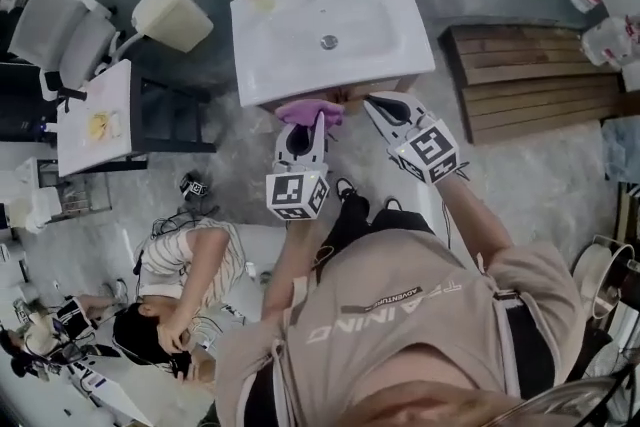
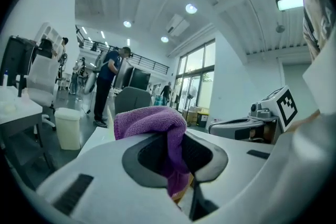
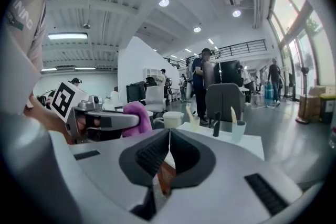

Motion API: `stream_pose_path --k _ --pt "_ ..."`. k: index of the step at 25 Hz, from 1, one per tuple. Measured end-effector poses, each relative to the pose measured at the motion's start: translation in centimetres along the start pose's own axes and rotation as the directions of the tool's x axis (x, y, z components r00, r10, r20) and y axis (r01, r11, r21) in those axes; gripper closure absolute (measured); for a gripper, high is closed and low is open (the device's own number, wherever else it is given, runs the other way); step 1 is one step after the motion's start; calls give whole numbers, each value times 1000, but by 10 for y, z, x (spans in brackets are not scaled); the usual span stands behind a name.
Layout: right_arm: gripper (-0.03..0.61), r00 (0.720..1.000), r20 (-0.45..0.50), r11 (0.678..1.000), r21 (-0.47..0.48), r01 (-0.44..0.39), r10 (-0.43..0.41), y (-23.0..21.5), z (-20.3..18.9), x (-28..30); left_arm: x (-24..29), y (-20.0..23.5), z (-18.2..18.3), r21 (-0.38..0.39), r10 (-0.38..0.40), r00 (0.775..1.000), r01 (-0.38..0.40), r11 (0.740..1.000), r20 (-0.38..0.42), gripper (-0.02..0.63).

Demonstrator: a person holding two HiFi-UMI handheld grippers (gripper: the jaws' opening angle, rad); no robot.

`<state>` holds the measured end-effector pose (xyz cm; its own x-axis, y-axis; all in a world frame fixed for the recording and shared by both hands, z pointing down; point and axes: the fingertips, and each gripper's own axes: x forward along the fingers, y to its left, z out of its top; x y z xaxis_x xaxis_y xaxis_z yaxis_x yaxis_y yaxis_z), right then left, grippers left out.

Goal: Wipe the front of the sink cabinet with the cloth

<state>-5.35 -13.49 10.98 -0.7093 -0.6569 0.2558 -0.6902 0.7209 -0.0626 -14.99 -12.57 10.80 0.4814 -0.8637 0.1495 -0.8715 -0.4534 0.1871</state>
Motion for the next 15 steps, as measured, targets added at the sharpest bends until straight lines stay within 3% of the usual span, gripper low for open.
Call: stream_pose_path --k 7,15 --pt "566 997 34 998 -7 68 -68 2 38 -30 -9 -3 59 57 -7 998 3 998 68 549" --pt "566 982 102 987 -20 160 -158 -6 73 -35 -16 13 100 84 -15 992 5 996 125 549"
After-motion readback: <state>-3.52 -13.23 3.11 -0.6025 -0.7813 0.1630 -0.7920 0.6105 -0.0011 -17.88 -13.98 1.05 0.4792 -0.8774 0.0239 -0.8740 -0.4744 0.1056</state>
